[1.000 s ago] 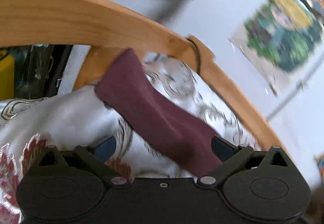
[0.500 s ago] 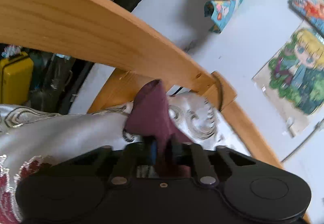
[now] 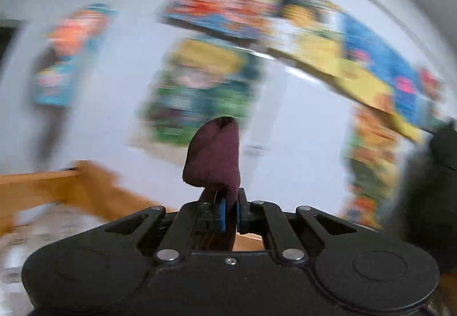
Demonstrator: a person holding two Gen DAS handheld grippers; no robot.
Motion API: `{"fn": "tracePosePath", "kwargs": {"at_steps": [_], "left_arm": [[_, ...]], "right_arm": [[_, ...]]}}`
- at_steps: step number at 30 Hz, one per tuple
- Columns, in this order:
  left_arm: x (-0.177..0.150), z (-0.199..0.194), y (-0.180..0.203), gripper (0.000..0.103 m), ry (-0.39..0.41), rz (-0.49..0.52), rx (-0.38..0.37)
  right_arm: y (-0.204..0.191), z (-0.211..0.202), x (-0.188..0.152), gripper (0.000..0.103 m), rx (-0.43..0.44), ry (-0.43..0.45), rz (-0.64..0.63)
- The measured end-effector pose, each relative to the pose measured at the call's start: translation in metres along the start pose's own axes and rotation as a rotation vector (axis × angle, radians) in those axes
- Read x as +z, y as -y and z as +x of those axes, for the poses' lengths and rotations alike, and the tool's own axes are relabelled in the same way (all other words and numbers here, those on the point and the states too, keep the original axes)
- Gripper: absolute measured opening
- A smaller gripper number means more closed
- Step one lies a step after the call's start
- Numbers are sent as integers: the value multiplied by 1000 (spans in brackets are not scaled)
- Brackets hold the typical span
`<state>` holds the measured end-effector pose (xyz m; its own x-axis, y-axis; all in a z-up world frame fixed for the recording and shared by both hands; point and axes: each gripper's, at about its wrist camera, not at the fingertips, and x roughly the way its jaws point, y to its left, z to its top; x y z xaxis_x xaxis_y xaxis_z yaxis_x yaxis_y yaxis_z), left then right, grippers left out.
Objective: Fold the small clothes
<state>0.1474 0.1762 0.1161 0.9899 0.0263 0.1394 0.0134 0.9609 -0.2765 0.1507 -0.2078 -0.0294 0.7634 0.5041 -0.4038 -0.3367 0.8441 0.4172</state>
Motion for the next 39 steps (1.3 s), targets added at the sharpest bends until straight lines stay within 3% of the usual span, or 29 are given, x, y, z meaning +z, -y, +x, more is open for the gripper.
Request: {"fn": "tracePosePath", "kwargs": {"at_steps": [5,9,12,16,21,26,30,33,34,36,39], "left_arm": [[-16,17,70,6,-92,99,-277],[-55,26,117,6,-210,143,-453],[-93,32,145,6,-314,158,-550],[-142,38,168,7,-429,180,-626],[-193,45,177,7,-567,171,-625],[-216,40,167,12,-670,125,-643],[-221,36,161,38,-741,62,-651],[-210,37,149,61,-722,32,-624],[-204,38,144,68,-705,28,-602],[-194,41,129,72,-674,23,-534],[-182,45,97,85,-644,-2,-362]], "right_arm": [[23,-19,-1,103,-115,67,56],[41,-36,-4,103,-217,117,103],[54,-48,-6,103,-286,150,132],[66,-60,-8,103,-343,172,158],[72,-64,-12,103,-385,170,175],[73,-62,-13,103,-416,170,186],[70,-59,-11,103,-427,173,170],[70,-56,-10,103,-420,165,163],[69,-54,-10,103,-415,162,162],[69,-51,-10,103,-391,151,160],[68,-40,-8,103,-341,116,143]]}}
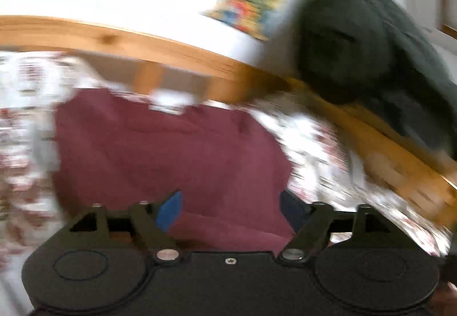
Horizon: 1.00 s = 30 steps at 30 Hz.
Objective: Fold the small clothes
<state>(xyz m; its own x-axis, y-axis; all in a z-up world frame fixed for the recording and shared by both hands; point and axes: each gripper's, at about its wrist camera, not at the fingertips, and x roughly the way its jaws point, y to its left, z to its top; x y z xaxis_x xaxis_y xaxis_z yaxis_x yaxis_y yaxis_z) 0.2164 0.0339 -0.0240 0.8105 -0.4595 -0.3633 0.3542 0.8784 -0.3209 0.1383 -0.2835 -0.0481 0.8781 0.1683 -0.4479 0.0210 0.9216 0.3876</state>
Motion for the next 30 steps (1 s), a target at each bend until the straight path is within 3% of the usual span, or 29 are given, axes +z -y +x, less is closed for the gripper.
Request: {"fn": "tracePosePath", "kwargs": {"at_steps": [4,7,10,11,12,16,18,23,25,27,30], "left_arm": [[7,-8,-49,90,16,-129,211],[10,-8,-84,89,-8,-260,313],[7,-8,-107,81,-32,-327,354],[6,-7,-112,79,-39,-335,356],[6,-6,-113,76,-42,-338,350],[3,-1,-122,53,-47,-375,294],[2,-1,-126,47,-41,-406,275],[3,2,-129,42,-29,-429,269],[3,3,-131,42,-31,-439,268],[2,4,-132,42,-37,-445,269],[1,6,-135,42,-44,-454,263]], "right_arm": [[-14,21,8,103,74,-40,-67],[-30,39,16,97,104,-79,-112],[-38,55,18,61,136,-126,-102],[-40,57,17,34,133,-137,-97],[-42,58,17,18,126,-144,-102],[-43,35,22,12,201,-98,-154],[-44,16,26,7,221,-72,-228],[-41,-6,17,8,183,-176,-351],[-36,-10,11,18,167,-206,-337],[-33,-14,12,53,158,-200,-318],[-42,-10,26,71,169,-147,-322]]}}
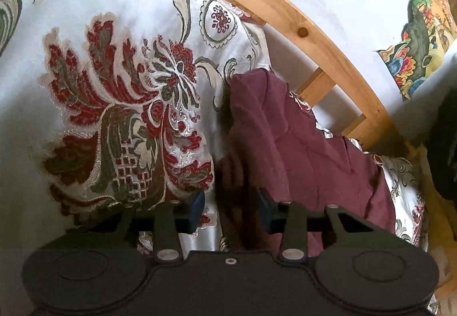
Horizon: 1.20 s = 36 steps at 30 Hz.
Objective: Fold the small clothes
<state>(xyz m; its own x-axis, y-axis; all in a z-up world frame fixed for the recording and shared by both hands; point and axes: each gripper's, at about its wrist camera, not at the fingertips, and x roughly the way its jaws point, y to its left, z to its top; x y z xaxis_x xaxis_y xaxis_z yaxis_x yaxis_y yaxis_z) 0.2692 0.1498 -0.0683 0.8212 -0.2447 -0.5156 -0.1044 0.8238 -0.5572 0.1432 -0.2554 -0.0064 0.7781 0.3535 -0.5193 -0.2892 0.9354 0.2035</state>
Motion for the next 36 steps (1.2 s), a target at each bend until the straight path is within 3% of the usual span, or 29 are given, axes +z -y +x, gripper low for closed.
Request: {"fn": "tracePosePath", "kwargs": {"at_steps": [3,5,7,8,9,11,18,19,20,21,24,29,33,35,36], "left_arm": [[1,5,-3,41,-11,-13,-8],[2,8,-3,30,-12,-8,-23],[3,9,-2,26,-3,4,-26],[4,9,-2,23,1,7,-29],[4,10,-2,13,3,8,-36],[3,11,-2,9,7,5,-36],[-1,5,-3,3,55,-28,-42],[-1,3,-5,3,65,-35,-43],[-1,1,-6,3,78,-44,-40],[-1,-1,-7,3,95,-56,-32],[-3,-12,-12,2,170,-104,13],[-2,-32,-8,2,294,-112,71],[-2,-30,-6,2,276,-97,95],[-5,-27,-12,2,239,-145,101],[-5,-25,-14,3,226,-159,110]], "right_arm": [[-18,30,31,76,35,7,-44],[-34,60,54,76,86,1,-89],[-47,90,76,76,154,1,-119],[-56,112,90,71,191,-8,-132],[-64,129,100,63,218,-18,-141],[-82,169,122,54,278,-47,-159],[-145,276,167,51,436,-198,-211],[-150,285,168,45,442,-215,-212],[-156,294,169,21,454,-239,-215],[-160,301,169,6,450,-256,-223],[-166,304,171,5,456,-214,-224],[-176,290,180,4,443,-67,-262],[-180,292,178,5,393,-58,-304],[-175,290,178,17,351,-54,-291],[-169,287,177,33,336,-53,-283]]}}
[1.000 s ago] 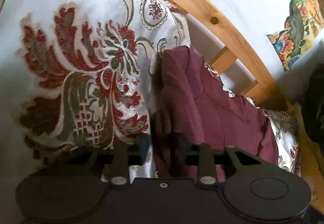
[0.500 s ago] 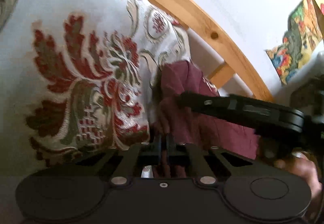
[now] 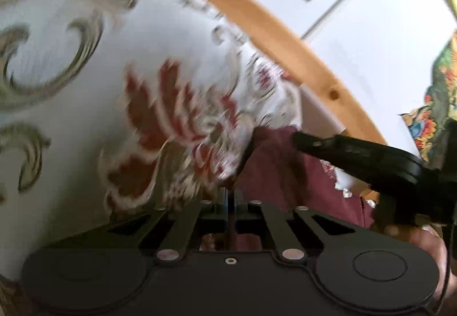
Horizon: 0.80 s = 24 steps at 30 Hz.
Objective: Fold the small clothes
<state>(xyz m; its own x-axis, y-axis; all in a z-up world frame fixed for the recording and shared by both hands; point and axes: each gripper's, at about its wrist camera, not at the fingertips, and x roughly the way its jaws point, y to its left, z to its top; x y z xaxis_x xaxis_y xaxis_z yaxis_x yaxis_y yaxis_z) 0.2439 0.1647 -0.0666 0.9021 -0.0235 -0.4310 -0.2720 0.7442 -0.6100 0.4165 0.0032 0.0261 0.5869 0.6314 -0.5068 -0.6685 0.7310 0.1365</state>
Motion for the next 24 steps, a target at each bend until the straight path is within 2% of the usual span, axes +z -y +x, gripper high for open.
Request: {"fn": "tracePosePath", "kwargs": {"at_steps": [2,3,4,6,8,10,11,12,13,19,22,24], "left_arm": [[-1,0,1,5,1,-1,10],[0,-1,2,8,2,-1,17],[-1,-1,2,16,5,-2,28],[-1,-1,2,25,-3,-15,43],[-2,-1,2,34,-11,-25,45],[-3,-4,7,55,-10,-9,44],[-5,-7,10,62,-8,0,42],[-7,-9,14,74,-3,7,38],[-9,-12,18,82,3,17,38],[-29,-26,37,94,-51,121,20],[-41,-36,44,97,-100,174,17],[-50,-43,48,99,-140,214,30]], "right_arm": [[8,-13,-4,52,-29,13,13],[13,-24,-9,57,-49,19,18],[16,-32,-13,60,-69,21,23],[25,-59,-24,79,-107,40,42],[33,-92,-39,90,-141,70,64],[36,-125,-56,94,-172,87,69],[37,-142,-66,98,-193,89,65],[37,-161,-78,103,-220,94,63],[36,-176,-89,103,-244,99,65],[29,-255,-168,103,-395,55,103],[24,-279,-206,103,-466,-12,106],[26,-294,-228,103,-490,-60,150]]}}
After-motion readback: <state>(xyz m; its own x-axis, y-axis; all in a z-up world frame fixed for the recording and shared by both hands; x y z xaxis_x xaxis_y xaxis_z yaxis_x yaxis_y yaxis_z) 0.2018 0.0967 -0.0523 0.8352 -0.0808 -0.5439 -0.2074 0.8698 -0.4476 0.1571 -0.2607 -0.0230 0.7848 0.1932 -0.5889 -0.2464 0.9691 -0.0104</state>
